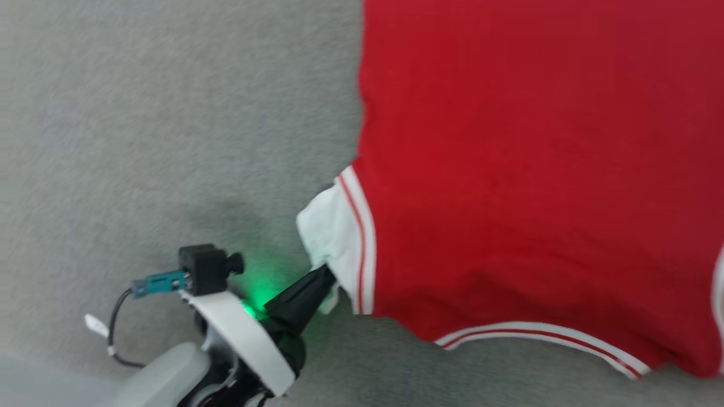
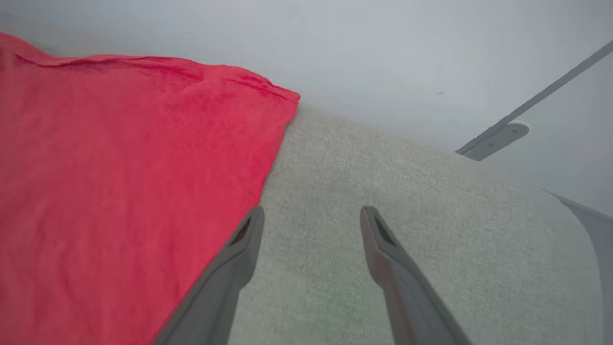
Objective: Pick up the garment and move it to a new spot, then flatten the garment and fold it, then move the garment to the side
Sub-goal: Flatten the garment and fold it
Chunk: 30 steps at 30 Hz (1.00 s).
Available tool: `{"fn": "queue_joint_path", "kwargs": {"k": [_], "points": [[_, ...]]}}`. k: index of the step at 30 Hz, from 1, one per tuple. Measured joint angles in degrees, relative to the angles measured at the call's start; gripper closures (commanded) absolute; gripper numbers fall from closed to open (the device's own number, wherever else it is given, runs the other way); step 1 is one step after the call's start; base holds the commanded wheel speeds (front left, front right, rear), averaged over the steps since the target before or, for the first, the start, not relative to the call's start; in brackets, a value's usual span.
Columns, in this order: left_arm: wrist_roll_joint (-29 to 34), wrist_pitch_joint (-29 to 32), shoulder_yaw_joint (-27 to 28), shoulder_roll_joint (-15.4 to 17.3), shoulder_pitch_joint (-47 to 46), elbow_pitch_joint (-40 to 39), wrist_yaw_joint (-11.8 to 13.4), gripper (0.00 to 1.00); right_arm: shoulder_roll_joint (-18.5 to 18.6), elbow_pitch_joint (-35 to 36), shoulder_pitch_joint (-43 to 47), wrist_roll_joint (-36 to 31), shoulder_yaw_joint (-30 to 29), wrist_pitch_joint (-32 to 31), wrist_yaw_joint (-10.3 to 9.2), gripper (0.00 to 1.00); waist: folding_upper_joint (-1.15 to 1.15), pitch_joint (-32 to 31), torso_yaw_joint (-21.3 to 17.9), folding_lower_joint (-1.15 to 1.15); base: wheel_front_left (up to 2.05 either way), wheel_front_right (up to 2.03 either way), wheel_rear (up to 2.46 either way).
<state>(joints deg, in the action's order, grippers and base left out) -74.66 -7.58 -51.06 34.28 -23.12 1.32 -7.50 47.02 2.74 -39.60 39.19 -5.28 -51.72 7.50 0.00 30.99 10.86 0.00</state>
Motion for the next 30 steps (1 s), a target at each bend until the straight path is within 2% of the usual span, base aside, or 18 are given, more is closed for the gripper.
{"fn": "queue_joint_path", "kwargs": {"k": [4,5,8,14,22,23,24,25,26,30], "points": [[0.79,-0.53,-1.81,-1.52,-2.76,-1.62,0.01,1.00,-0.57,-10.17,-11.73,-4.68,4.16,-4.60,-0.01,0.00,0.00,2.37,3.72,0.00,0.00,0.00,0.00],[1.05,-1.00,-2.80,-1.80,-3.85,-2.88,0.02,1.00,-0.99,-14.84,-16.11,-6.56,5.69,-6.41,-0.01,0.00,0.00,3.44,5.54,0.00,0.00,0.00,0.00],[1.00,-2.02,-4.53,-1.77,-5.48,-6.87,0.01,1.00,-1.77,-22.37,-22.35,-9.18,7.92,-8.02,-0.01,0.00,0.00,5.25,8.92,0.00,0.00,0.00,0.00],[1.08,-2.86,-6.49,0.07,-7.00,-10.12,0.01,1.00,-2.74,-30.94,-28.50,-12.93,10.21,-7.75,-0.01,0.00,-0.01,7.46,12.56,0.00,0.00,0.00,0.00],[1.54,-3.56,-9.39,0.36,-9.76,-11.47,0.01,1.00,-4.34,-39.00,-37.53,-17.20,9.27,-11.00,-0.01,0.00,0.00,10.31,14.29,0.00,0.00,0.00,0.00],[1.54,-3.59,-9.80,0.37,-10.06,-11.43,0.01,1.00,-4.74,-39.61,-38.15,-17.29,9.28,-11.52,-0.01,0.10,0.00,10.55,14.38,0.00,0.00,0.00,0.00],[1.53,-3.64,-10.14,0.41,-10.35,-11.39,0.01,1.00,-4.97,-39.99,-38.68,-17.36,9.56,-12.18,-0.01,0.60,0.00,10.72,14.47,0.00,0.00,0.00,0.00],[1.45,-3.87,-10.35,0.43,-10.64,-11.35,0.01,1.00,-4.97,-39.89,-38.89,-17.40,10.55,-12.70,-0.02,0.90,0.00,10.83,14.52,0.00,0.00,0.00,0.00],[1.37,-4.04,-10.53,0.49,-10.88,-11.33,0.01,1.00,-4.99,-39.78,-39.13,-17.42,11.17,-12.91,-0.02,1.00,0.00,10.95,14.52,0.00,0.00,0.00,0.00],[1.00,-4.64,-11.23,0.86,-11.54,-11.11,0.01,1.00,-5.58,-39.76,-39.49,-16.46,12.39,-12.74,-0.01,1.00,0.00,11.16,14.14,0.00,0.00,0.00,0.00]]}}
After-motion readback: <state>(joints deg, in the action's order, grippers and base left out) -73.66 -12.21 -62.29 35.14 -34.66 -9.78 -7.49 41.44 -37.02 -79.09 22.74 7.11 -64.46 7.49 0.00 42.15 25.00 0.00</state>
